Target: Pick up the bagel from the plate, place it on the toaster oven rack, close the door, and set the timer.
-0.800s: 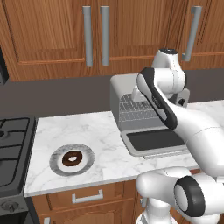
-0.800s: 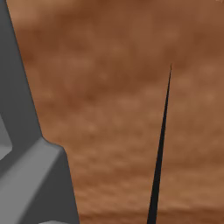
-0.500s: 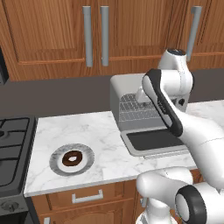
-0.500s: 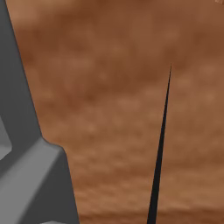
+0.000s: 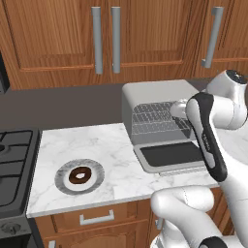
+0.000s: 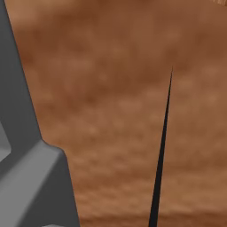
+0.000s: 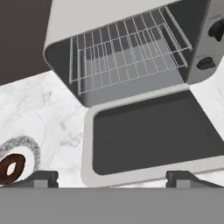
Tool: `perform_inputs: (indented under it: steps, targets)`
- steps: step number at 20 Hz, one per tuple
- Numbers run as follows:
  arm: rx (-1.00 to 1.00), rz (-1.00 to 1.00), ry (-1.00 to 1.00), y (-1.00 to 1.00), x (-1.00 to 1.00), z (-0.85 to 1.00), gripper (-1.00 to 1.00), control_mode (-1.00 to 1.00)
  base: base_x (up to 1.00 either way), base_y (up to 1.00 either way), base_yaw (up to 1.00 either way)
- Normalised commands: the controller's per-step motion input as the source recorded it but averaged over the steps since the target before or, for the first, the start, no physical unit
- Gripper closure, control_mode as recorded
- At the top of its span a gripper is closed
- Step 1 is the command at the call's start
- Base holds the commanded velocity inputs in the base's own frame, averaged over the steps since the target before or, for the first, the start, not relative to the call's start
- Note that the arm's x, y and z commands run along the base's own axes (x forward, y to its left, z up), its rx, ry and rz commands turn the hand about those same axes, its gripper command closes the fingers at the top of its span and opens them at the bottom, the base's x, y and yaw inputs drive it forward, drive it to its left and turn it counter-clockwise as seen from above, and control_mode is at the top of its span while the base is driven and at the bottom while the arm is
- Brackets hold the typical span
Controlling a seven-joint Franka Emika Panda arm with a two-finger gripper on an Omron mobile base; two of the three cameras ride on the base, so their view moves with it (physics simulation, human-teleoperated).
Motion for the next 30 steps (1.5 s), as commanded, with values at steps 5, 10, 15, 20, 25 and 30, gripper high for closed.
perform_inputs:
  steps: [5,10,15,20,25,30]
  targets:
    - [0.31,-0.22,0.0,-0.3,-0.08,-0.01,-1.0,-1.0,0.0,0.0,0.0]
    - [0.13,-0.13,0.0,-0.07,0.02,-0.02,-1.0,-1.0,0.0,0.0,0.0]
    - [0.13,-0.05,-0.02,-0.02,0.09,-0.11,-1.0,-1.0,0.0,0.0,0.0]
    - [0.13,0.02,-0.01,0.0,0.11,-0.15,-1.0,-1.0,0.0,0.0,0.0]
    - [0.18,0.07,0.0,0.0,0.08,-0.2,-1.0,-1.0,0.0,0.0,0.0]
    - [0.13,0.05,0.0,0.0,0.19,-0.2,-1.0,-1.0,0.0,0.0,0.0]
